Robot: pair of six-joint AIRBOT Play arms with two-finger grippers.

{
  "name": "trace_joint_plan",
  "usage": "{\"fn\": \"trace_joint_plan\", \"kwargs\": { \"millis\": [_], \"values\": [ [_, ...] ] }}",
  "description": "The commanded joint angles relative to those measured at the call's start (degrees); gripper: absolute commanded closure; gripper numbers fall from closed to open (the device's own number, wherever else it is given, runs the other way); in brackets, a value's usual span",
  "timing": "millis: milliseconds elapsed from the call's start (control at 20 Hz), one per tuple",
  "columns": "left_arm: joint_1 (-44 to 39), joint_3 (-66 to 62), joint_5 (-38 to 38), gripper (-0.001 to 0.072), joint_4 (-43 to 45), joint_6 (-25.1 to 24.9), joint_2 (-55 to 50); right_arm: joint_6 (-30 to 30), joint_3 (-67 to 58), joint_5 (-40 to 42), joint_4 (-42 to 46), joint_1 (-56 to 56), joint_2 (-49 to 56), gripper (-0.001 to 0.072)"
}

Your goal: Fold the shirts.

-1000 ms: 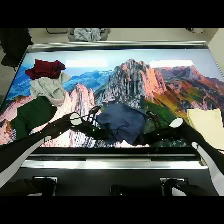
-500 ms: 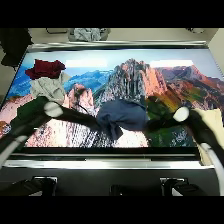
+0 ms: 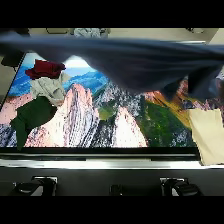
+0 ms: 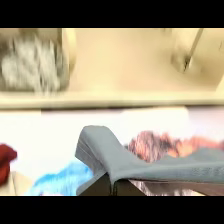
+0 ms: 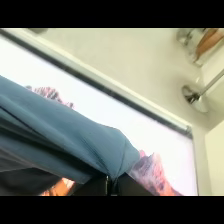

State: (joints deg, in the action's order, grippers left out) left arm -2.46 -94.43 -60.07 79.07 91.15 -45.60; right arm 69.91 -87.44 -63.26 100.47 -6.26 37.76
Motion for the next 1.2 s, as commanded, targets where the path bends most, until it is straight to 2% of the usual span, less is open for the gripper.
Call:
{"fn": "trace_joint_plan", "kwargs": {
  "millis": [0, 200, 250, 350, 450, 500, 550, 650, 750, 850, 950, 1050, 1150],
  "values": [
    [1.7, -6.4, 2.1, 0.0685, 1.4, 1.0, 4.7, 1.6, -4.0, -6.3, 4.7, 0.0, -4.5, 0.0664],
    [1.7, -5.5, -3.3, 0.0685, 2.0, 0.3, 3.9, 1.5, -3.8, -24.3, 2.4, 0.1, -4.5, 0.0663],
    [1.7, -4.3, -5.1, 0.0685, 2.2, 0.2, 3.1, 1.5, -3.2, -31.0, -0.2, 0.1, -3.8, 0.0664],
    [1.7, 0.5, -7.2, 0.0685, 2.2, -0.3, 1.6, 1.5, 1.8, -39.4, -8.4, 0.0, -2.5, 0.0664],
    [1.7, 8.0, -7.5, 0.0685, 2.2, -2.7, 0.3, 1.2, 11.4, -41.7, -17.2, 0.0, -2.5, 0.0664],
    [1.7, 12.4, -7.5, 0.0685, 2.2, -2.7, -0.7, 1.0, 17.4, -41.2, -18.9, 0.0, -2.5, 0.0664],
    [1.7, 16.6, -7.2, 0.0685, 2.2, -3.7, -2.0, 1.0, 23.2, -38.7, -18.9, 0.0, -2.4, 0.0664],
    [1.7, 23.1, -2.9, 0.0685, 2.2, -4.9, -6.2, -0.1, 32.4, -27.5, -18.6, 0.1, -0.3, 0.0664],
    [1.7, 25.1, 2.8, 0.0686, 2.1, -4.8, -13.8, -0.1, 35.9, -15.3, -18.9, 0.1, 7.0, 0.0664],
    [1.7, 23.4, 5.9, 0.0685, 0.4, -4.8, -23.7, -1.7, 34.6, -4.4, -21.1, 0.1, 18.7, 0.0664],
    [1.7, 19.4, 5.9, 0.0685, -1.1, -4.7, -34.2, -4.6, 31.5, 4.3, -26.3, 0.1, 31.2, 0.0663],
    [1.7, 14.7, 3.8, 0.0684, -4.6, -3.8, -42.7, -4.7, 26.9, 8.7, -30.9, 0.1, 41.4, 0.0663],
    [1.7, 10.8, 0.7, 0.0680, -9.1, -3.5, -48.3, -4.7, 22.4, 9.4, -34.1, 0.1, 47.1, 0.0656]
  ]
}}
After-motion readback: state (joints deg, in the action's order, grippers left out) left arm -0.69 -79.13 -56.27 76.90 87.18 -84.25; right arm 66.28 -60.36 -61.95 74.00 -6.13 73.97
